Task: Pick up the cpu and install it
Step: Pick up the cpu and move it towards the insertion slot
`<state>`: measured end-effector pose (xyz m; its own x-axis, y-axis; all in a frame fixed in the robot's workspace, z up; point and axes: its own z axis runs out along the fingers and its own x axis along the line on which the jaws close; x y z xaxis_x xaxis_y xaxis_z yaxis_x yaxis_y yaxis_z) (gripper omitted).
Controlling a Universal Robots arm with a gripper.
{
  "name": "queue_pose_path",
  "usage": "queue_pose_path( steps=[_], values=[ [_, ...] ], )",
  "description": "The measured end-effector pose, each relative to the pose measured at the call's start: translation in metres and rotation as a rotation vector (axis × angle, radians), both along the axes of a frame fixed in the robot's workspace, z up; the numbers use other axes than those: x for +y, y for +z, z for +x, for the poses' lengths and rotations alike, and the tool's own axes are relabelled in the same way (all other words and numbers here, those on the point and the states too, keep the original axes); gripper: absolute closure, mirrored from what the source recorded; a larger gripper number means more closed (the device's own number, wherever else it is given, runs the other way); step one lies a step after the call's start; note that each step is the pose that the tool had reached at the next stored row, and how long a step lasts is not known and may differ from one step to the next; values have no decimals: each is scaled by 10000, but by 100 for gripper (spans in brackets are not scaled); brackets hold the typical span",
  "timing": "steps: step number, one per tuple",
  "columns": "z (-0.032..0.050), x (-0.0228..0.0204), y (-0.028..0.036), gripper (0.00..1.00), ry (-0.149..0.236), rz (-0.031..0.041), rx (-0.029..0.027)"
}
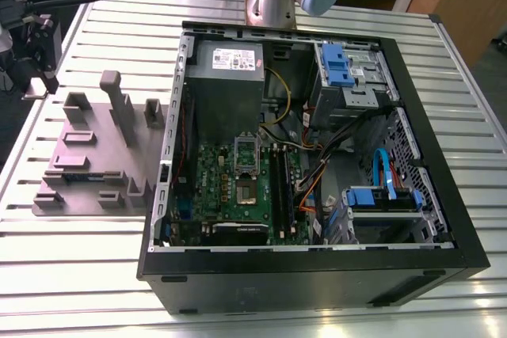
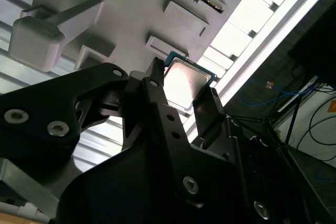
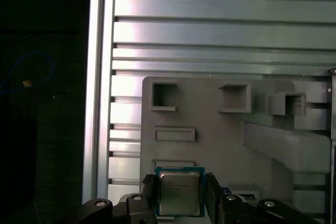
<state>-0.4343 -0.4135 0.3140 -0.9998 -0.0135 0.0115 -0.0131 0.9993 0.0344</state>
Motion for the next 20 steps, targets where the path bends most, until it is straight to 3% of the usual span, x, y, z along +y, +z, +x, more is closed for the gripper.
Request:
queue_pose_path(
  steps=[20],
  values=[
    [0,0,66,53,0,-1,2]
  ],
)
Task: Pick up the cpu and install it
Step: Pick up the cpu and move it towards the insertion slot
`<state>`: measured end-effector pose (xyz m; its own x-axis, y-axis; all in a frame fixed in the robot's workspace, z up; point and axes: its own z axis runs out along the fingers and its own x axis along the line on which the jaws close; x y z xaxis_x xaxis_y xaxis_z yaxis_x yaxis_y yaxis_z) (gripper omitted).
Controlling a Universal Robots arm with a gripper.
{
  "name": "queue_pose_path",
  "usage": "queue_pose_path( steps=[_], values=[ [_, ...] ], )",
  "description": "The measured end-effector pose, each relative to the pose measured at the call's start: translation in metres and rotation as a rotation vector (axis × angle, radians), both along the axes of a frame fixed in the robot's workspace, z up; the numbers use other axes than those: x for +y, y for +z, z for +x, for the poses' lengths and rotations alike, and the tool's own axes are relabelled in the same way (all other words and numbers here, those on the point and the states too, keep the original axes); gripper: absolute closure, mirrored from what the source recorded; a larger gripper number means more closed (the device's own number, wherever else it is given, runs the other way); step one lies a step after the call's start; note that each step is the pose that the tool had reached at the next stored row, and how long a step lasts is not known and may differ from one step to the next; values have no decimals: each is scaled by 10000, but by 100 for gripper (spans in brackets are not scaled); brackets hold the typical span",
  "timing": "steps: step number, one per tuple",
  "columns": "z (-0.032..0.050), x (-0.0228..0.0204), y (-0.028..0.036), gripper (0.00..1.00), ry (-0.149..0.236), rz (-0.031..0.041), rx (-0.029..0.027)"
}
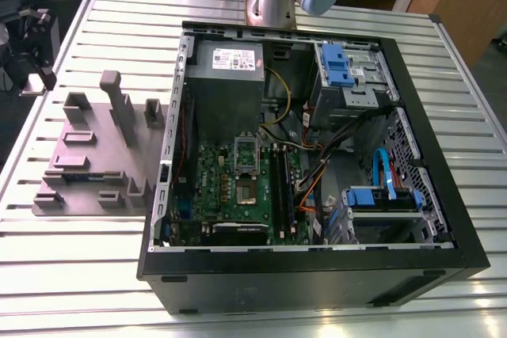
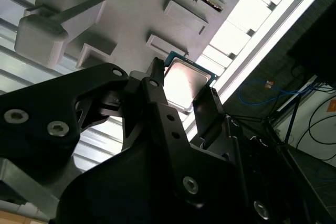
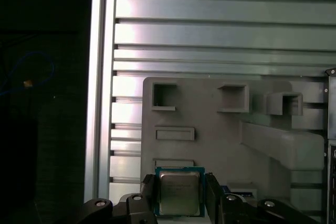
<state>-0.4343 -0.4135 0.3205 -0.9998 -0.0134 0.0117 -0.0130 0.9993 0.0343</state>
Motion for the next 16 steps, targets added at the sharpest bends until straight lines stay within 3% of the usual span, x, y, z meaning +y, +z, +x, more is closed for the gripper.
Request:
queue_pose_path(
  steps=[16],
  values=[
    [0,0,28,53,0,1,0]
  ],
)
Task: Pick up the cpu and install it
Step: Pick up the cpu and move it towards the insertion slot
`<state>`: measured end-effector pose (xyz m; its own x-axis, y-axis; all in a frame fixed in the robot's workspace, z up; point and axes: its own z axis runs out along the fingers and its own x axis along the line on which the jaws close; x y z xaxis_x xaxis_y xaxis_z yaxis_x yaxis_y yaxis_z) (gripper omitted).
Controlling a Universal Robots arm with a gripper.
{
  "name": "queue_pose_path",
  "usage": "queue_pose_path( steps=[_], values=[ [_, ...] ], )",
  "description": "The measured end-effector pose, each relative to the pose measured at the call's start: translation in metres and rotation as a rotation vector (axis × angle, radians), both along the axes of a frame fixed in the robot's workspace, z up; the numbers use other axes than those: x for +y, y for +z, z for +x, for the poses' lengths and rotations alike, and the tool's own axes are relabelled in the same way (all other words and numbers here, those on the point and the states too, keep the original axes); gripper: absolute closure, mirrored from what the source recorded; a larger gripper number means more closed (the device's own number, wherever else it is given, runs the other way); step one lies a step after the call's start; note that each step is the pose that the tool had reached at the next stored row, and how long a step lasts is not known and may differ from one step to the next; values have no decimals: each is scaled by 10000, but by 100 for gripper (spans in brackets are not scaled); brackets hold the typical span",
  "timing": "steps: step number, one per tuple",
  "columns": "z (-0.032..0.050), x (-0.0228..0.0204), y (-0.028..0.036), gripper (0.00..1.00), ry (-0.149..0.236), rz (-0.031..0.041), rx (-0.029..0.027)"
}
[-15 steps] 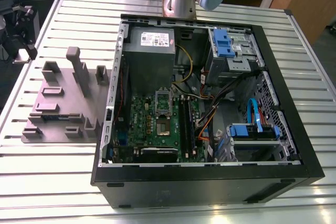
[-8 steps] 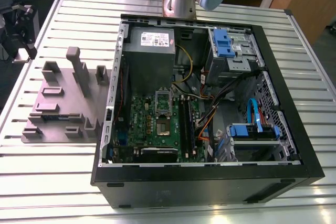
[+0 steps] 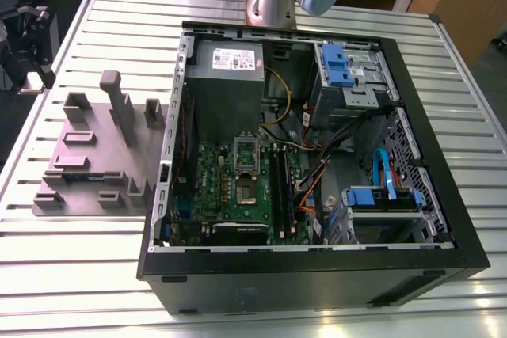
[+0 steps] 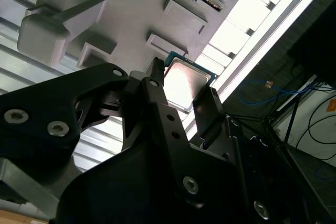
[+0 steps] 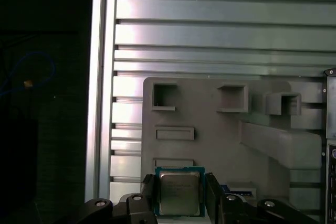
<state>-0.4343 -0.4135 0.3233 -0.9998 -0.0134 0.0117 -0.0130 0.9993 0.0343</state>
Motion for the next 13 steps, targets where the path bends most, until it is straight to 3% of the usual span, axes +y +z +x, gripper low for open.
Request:
queue_pose_path(
  steps=[13],
  values=[
    [0,0,68,53,1,0,1]
  ],
)
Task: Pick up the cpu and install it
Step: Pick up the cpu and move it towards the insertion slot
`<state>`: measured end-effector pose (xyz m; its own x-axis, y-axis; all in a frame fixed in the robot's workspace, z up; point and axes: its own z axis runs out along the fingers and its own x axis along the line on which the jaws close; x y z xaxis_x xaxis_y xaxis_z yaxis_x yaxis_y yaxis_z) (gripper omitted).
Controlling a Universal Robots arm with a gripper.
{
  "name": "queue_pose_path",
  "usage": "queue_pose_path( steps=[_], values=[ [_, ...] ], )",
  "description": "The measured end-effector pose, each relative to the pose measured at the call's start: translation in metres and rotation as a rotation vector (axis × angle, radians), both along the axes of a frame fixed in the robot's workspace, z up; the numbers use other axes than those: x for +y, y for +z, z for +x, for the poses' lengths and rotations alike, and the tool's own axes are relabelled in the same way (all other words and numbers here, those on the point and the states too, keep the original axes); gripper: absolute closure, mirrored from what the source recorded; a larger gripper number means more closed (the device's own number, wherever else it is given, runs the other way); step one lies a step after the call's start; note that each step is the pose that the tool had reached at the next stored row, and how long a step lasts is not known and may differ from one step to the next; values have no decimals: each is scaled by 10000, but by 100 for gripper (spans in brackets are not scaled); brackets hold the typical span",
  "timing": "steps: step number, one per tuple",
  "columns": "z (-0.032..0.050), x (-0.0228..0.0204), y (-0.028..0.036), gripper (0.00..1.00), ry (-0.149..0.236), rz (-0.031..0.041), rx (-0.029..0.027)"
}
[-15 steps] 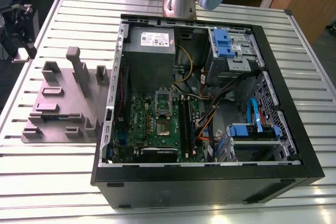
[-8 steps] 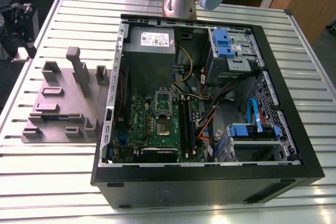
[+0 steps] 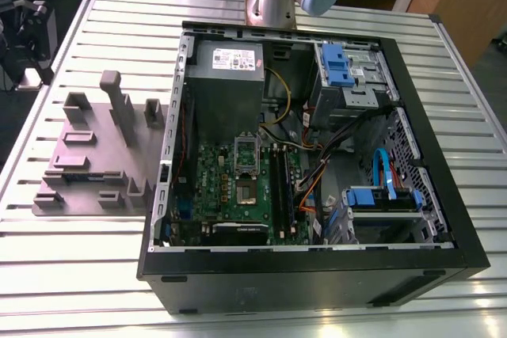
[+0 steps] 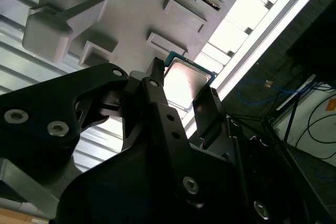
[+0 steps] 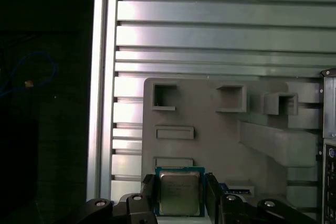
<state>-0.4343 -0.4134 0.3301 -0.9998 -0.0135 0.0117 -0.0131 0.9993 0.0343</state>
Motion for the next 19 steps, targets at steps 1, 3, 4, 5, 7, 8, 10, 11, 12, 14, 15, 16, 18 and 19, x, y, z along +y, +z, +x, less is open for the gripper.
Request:
queue_pose_path(
  steps=[1,3,4,5,7,8,10,11,12,14,15,16,18,19],
  values=[
    [0,0,8,53,0,0,0],
    [0,0,25,53,-1,0,0],
    [0,0,32,53,0,1,-1],
    [0,0,38,53,0,1,-1],
    [0,0,49,53,0,1,-1],
    [0,0,54,53,-1,0,-1],
    [0,0,63,53,-1,1,-2],
    [0,0,68,53,-1,1,-1],
    [0,0,72,53,0,1,-1],
    [0,0,79,53,0,0,-1],
    [0,0,84,53,-1,1,-1],
    [0,0,86,53,-1,1,-2],
    [0,0,92,53,-1,1,-1],
    [0,0,94,53,-1,1,-2]
  ],
)
